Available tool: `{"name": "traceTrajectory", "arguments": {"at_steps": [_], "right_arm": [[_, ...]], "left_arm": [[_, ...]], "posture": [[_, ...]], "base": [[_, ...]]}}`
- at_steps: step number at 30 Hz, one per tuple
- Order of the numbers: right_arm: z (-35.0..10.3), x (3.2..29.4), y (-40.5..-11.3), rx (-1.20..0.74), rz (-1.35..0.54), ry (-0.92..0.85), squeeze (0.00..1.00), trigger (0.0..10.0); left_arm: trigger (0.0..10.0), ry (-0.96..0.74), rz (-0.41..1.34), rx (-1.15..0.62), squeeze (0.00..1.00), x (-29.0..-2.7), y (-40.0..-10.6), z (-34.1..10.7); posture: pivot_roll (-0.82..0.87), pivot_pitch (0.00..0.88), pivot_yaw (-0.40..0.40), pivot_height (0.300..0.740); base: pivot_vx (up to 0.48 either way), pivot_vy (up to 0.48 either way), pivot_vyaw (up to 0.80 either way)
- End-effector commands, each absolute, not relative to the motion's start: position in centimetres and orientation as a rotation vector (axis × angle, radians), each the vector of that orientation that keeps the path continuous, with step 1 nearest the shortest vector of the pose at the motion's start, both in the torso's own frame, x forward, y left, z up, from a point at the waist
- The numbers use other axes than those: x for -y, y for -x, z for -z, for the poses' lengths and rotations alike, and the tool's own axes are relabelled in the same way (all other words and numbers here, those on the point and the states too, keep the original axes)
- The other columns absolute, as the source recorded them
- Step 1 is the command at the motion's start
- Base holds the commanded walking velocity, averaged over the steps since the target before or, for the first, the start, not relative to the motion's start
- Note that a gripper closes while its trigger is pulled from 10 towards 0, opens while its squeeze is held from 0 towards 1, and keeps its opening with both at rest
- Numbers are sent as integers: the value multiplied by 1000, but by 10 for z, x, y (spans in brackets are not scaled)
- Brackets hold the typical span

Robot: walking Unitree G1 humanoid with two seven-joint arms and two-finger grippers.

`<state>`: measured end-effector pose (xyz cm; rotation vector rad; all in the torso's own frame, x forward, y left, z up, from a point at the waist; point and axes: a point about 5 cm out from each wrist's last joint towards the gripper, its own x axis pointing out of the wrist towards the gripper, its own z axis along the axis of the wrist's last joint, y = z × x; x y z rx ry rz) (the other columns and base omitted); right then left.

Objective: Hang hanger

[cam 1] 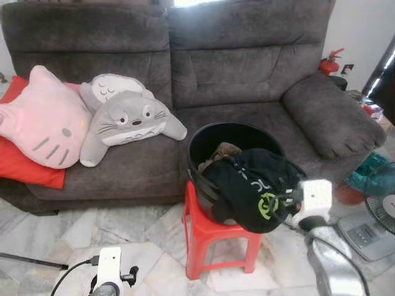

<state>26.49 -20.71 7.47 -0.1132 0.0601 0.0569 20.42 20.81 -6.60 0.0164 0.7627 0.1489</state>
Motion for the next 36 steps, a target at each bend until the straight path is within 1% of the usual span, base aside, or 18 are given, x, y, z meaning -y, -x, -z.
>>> {"name": "traceTrajectory", "arguments": {"at_steps": [1,3,5,8,14,22,26,29,30,31,32,36], "right_arm": [[-80,208,-260,-30,-73,112,1000,10000],[-73,203,-250,-70,-115,128,1000,10000],[-71,203,-248,-74,-117,122,1000,10000],[-65,201,-237,-106,-138,104,1000,10000],[-58,198,-232,-142,-172,64,1000,10000],[-52,194,-231,-188,-234,46,1000,10000],[-50,196,-234,-199,-213,56,1000,10000],[-49,203,-244,-221,-147,75,1000,10000],[-49,204,-246,-226,-134,81,408,10000],[-49,205,-247,-229,-127,91,408,10000],[-49,205,-249,-233,-123,82,0,10000],[-46,206,-253,-254,-106,97,0,10000]], "left_arm": [[10000,-29,-154,-784,0,-211,-200,68],[10000,-31,-152,-784,0,-211,-200,68],[10000,-32,-152,-784,0,-211,-200,68],[10000,-31,-154,-784,0,-211,-200,68],[10000,-32,-153,-784,0,-211,-200,68],[10000,-32,-152,-785,0,-211,-199,69],[10000,-33,-152,-785,0,-211,-199,69],[10000,-32,-152,-786,0,-211,-198,69],[10000,-33,-152,-787,0,-211,-198,69],[10000,-33,-152,-787,0,-211,-198,69],[10000,-34,-152,-786,0,-211,-198,69],[10000,-35,-151,-786,0,-211,-198,69]], "posture": [[-110,0,5,716],[-112,0,6,716],[-112,0,6,716],[-112,0,4,716],[-114,0,5,716],[-115,0,6,716],[-113,0,5,716],[-112,0,4,716],[-112,0,4,716],[-112,0,4,716],[-109,0,3,716],[-109,0,3,716]], "base": [[0,0,0],[0,0,0],[0,0,0],[0,0,0],[0,0,0],[0,0,0],[0,0,0],[0,0,0],[0,0,0],[0,0,0],[0,0,0],[0,0,0]]}}
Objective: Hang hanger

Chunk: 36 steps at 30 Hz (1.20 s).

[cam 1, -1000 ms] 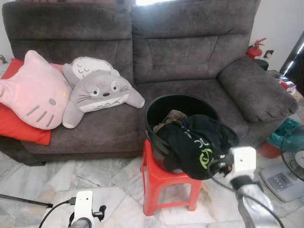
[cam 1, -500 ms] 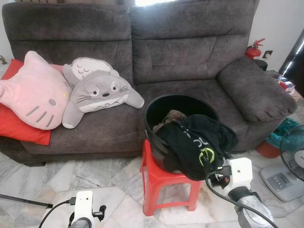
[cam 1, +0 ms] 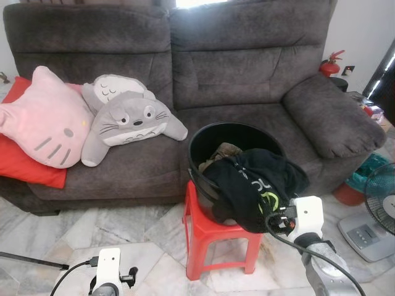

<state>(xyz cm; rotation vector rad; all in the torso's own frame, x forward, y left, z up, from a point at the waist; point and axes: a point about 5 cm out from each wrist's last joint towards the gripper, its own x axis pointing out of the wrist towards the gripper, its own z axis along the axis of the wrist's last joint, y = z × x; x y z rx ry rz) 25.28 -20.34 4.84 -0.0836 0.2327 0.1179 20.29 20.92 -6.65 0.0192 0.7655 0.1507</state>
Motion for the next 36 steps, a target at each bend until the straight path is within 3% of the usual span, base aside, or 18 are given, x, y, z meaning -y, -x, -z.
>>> {"name": "traceTrajectory", "arguments": {"at_steps": [1,19,21,22,23,24,25,26,36], "right_arm": [[-45,205,-254,-259,-106,93,0,10000],[-31,196,-256,-347,-169,95,0,10000],[-31,194,-257,-345,-186,84,0,4235],[-31,194,-257,-345,-186,84,0,4235],[-31,193,-258,-347,-194,82,0,3529],[-30,192,-259,-351,-199,83,0,1294],[-30,192,-259,-351,-199,83,0,1294],[-29,192,-259,-353,-195,84,0,0],[-31,192,-264,-336,-192,82,0,0]], "left_arm": [[10000,-35,-151,-786,0,-211,-198,69],[10000,-41,-148,-780,0,-210,-201,68],[10000,-44,-146,-778,0,-210,-201,68],[10000,-44,-146,-778,0,-210,-201,68],[10000,-44,-146,-778,0,-210,-201,68],[10000,-45,-147,-777,0,-210,-201,67],[10000,-45,-147,-777,0,-210,-201,67],[10000,-46,-147,-777,0,-210,-202,67],[10000,-53,-143,-774,0,-211,-203,67]], "posture": [[-108,0,3,716],[-107,0,1,716],[-107,0,1,716],[-107,0,1,716],[-109,0,2,716],[-109,0,2,716],[-109,0,2,716],[-109,0,2,716],[-106,0,3,716]], "base": [[0,0,0],[0,0,0],[0,0,0],[0,0,0],[0,0,0],[0,0,0],[0,0,0],[0,0,0],[0,0,0]]}}
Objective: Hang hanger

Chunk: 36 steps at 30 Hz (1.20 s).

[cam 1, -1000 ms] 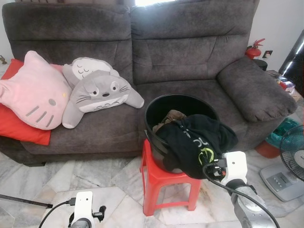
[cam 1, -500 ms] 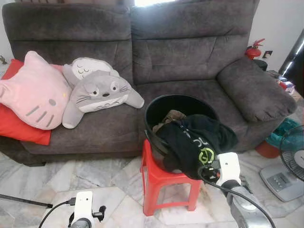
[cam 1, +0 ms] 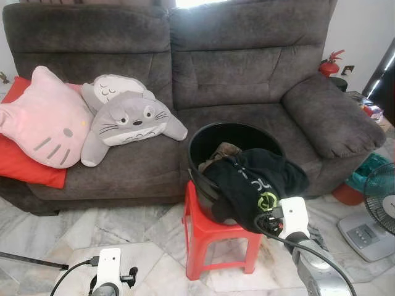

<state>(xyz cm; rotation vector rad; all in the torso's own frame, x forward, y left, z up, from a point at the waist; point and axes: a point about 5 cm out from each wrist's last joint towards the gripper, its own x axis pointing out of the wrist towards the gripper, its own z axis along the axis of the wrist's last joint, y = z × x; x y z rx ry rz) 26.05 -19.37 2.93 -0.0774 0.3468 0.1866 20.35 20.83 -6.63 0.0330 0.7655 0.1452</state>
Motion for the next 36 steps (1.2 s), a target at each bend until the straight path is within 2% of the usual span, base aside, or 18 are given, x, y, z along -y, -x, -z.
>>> {"name": "traceTrajectory", "arguments": {"at_steps": [1,24,36], "right_arm": [[-31,192,-264,-336,-192,82,0,0],[-39,187,-268,-290,-208,102,0,0],[-86,182,-291,-112,-209,106,0,0]], "left_arm": [[10000,-53,-143,-774,0,-211,-203,67],[10000,-58,-143,-773,0,-210,-203,66],[10000,-63,-145,-774,0,-211,-203,66]], "posture": [[-106,0,3,716],[-108,0,3,716],[-108,0,3,716]], "base": [[0,0,0],[0,0,0],[0,0,0]]}}
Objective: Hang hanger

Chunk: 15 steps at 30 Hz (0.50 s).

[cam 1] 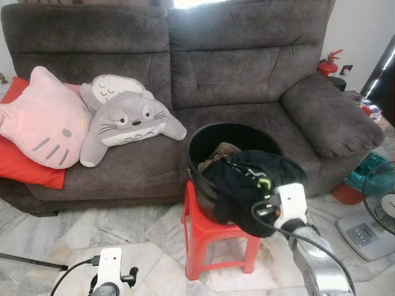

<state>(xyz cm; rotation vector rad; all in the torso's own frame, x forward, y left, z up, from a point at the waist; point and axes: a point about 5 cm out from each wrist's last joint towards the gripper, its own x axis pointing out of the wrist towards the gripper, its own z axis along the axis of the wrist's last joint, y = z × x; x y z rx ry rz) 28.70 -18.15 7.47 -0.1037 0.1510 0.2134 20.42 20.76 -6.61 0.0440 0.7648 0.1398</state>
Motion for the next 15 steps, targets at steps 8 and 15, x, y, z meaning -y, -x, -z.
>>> {"name": "traceTrajectory", "arguments": {"at_steps": [8,15], "right_arm": [[-135,183,-319,41,-212,114,0,0],[-162,194,-343,99,-193,138,0,0]], "left_arm": [[10000,-64,-144,-775,0,-210,-204,66],[10000,-67,-145,-775,0,-210,-205,66]], "posture": [[-111,0,4,716],[-115,0,6,716]], "base": [[0,0,0],[0,0,0]]}}
